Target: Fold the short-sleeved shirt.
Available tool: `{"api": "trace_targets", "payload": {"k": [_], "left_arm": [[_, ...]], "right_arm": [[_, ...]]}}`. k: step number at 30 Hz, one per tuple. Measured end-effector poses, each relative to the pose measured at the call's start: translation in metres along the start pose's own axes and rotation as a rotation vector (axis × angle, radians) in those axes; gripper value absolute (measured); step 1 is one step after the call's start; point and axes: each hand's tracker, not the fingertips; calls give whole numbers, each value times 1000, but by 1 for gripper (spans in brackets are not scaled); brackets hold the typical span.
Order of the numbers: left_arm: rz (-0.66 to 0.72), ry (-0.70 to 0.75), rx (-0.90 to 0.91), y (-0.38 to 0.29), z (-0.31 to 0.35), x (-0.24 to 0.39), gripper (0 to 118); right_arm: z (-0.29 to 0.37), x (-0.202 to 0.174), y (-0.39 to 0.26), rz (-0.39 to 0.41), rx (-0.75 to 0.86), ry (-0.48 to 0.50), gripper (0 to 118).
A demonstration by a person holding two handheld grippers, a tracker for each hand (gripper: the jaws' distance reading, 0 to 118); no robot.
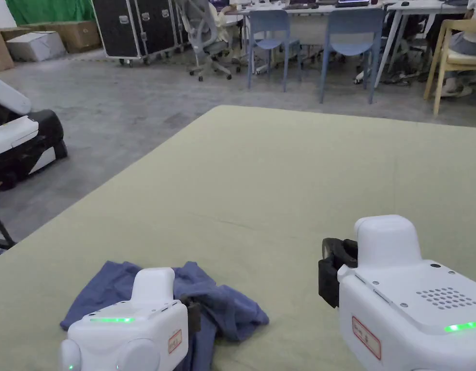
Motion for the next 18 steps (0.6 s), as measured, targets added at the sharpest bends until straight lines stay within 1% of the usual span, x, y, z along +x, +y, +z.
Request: {"api": "trace_targets", "payload": {"k": [2, 4, 6, 8, 9, 11, 14, 16, 18], "left_arm": [[-82, -18, 43, 12, 15, 12, 6], [-65, -41, 44, 23, 29, 26, 6], [-24, -116, 94, 32, 46, 44, 6], [-107, -138, 137, 40, 64, 70, 6], [-158, -156, 169, 45, 74, 87, 6], [-202, -231, 199, 55, 90, 117, 6], [-205, -340, 232, 65, 106, 167, 6], [-246, -378, 248, 65, 114, 208, 6], [-282, -451, 253, 59, 117, 251, 6]], "right_arm": [[16, 7, 5, -4, 22, -17, 2], [32, 14, 10, 3, 38, -47, 2], [51, 24, 16, -1, 52, -57, 2], [70, 35, 20, -13, 70, -73, 2], [82, 42, 24, -17, 85, -98, 2], [104, 55, 29, -19, 118, -142, 2], [142, 81, 38, -44, 145, -203, 2], [170, 99, 40, -47, 168, -269, 2], [201, 121, 41, -39, 190, -357, 2]]}}
